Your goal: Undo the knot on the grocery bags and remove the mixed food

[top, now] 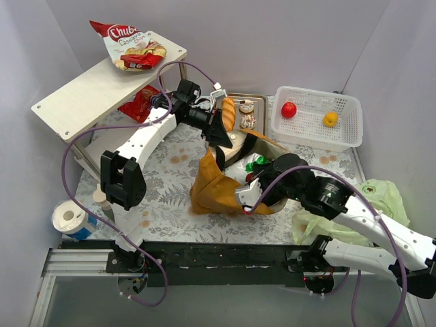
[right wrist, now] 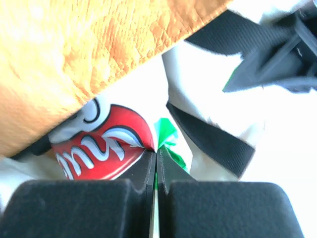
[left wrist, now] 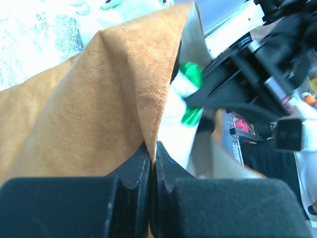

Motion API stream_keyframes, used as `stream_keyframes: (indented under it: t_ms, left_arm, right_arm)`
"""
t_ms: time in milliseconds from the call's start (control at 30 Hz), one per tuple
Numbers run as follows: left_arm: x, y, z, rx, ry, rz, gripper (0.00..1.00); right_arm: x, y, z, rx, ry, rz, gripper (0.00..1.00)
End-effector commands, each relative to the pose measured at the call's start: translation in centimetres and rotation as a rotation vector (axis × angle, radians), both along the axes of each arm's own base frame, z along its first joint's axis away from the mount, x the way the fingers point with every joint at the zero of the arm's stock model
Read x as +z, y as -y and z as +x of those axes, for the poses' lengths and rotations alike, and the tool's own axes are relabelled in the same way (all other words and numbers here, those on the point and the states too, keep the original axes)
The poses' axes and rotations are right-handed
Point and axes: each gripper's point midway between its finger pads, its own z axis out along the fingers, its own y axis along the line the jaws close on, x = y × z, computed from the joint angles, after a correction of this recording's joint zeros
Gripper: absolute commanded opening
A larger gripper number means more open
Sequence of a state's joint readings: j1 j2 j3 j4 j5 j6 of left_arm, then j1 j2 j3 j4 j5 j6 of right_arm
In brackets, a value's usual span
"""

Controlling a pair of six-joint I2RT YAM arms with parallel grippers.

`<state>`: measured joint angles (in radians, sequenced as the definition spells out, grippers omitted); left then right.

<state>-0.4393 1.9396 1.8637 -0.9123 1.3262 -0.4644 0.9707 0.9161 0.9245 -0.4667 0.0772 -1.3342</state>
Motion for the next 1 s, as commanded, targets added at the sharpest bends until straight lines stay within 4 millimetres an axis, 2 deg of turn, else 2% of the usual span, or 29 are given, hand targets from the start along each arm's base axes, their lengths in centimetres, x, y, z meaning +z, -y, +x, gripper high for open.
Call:
stream_keyframes:
  t_ms: [0, 33, 67, 133, 167, 200, 267, 300, 333, 400, 500, 533, 567, 600, 667, 700, 733, 767, 800, 833, 967]
  left_arm:
    - [0.8, 0.3, 1.1, 0.006, 0.037, -0.037, 0.00]
    - [0.7, 0.4, 1.0, -0.002, 0.021, -0.042, 0.00]
    - [0.6, 0.7, 0.7, -0.012, 0.014, -0.042, 0.00]
    - [0.2, 1.1, 0.7, -0.026, 0.004, -0.045, 0.00]
    - [0.1, 1.4, 0.6, -0.033, -0.004, -0.044, 0.00]
    - [0.2, 1.7, 0.8, -0.034, 0.008, -0.051, 0.00]
    - [0.3, 2.1, 0.9, -0.032, -0.014, -0.047, 0.15]
    - [0.4, 2.2, 1.0, -0.029, -0.006, -0.051, 0.23]
    - [0.6, 2.3, 1.0, -0.026, -0.015, -0.047, 0.38]
    - [1.1, 2.3, 1.3, -0.007, 0.011, -0.040, 0.47]
    - [2.0, 1.9, 1.9, 0.062, 0.089, 0.007, 0.60]
    - [2.0, 1.7, 2.3, 0.099, 0.114, 0.032, 0.66]
    - [3.2, 1.1, 2.4, 0.148, 0.157, 0.048, 0.71]
    - [2.8, 0.5, 3.5, 0.225, 0.203, 0.102, 0.76]
    - [3.5, -0.7, 4.5, 0.317, 0.262, 0.141, 0.79]
    - [5.1, -1.9, 5.8, 0.444, 0.353, 0.174, 0.87]
    - [5.5, -2.6, 6.3, 0.497, 0.378, 0.187, 0.90]
    - [6.4, -3.6, 7.1, 0.559, 0.412, 0.195, 0.94]
    - [8.5, -4.4, 6.9, 0.602, 0.478, 0.174, 0.98]
    - [9.3, -5.2, 7.3, 0.642, 0.517, 0.180, 0.98]
    - [14.7, -6.7, 5.3, 0.646, 0.619, 0.078, 0.98]
  right_arm:
    - [6.6, 3.1, -1.4, -0.067, -0.007, 0.031, 0.01]
    - [8.1, 3.3, -1.9, -0.044, 0.004, 0.043, 0.01]
    - [12.0, 3.5, -2.6, -0.011, 0.038, 0.113, 0.01]
    - [14.4, 3.6, -2.7, -0.013, 0.056, 0.144, 0.01]
    - [16.5, 3.9, -2.4, -0.034, 0.093, 0.174, 0.01]
    - [17.4, 3.8, -1.9, -0.045, 0.122, 0.186, 0.01]
    - [18.4, 3.2, -0.6, -0.045, 0.220, 0.155, 0.01]
    - [17.7, 2.8, -0.1, -0.038, 0.245, 0.128, 0.01]
    - [18.7, 2.3, 0.2, -0.036, 0.291, 0.157, 0.01]
    - [17.8, 1.9, 0.9, -0.037, 0.319, 0.130, 0.01]
    - [18.3, 1.8, 1.9, -0.087, 0.341, 0.158, 0.01]
    - [18.6, 1.8, 2.2, -0.099, 0.348, 0.167, 0.01]
    - [19.1, 2.1, 2.7, -0.122, 0.364, 0.181, 0.01]
    - [19.6, 2.3, 3.0, -0.134, 0.375, 0.189, 0.01]
    - [20.8, 2.9, 3.9, -0.161, 0.397, 0.209, 0.01]
    - [21.2, 3.0, 4.2, -0.166, 0.399, 0.213, 0.01]
    - [21.3, 2.9, 4.6, -0.170, 0.397, 0.210, 0.01]
    - [22.3, 3.3, 4.9, -0.180, 0.410, 0.225, 0.01]
    - [22.7, 3.5, 5.2, -0.186, 0.418, 0.232, 0.01]
    - [22.9, 3.3, 5.7, -0.187, 0.420, 0.230, 0.01]
    - [24.1, 3.3, 7.4, -0.187, 0.466, 0.234, 0.01]
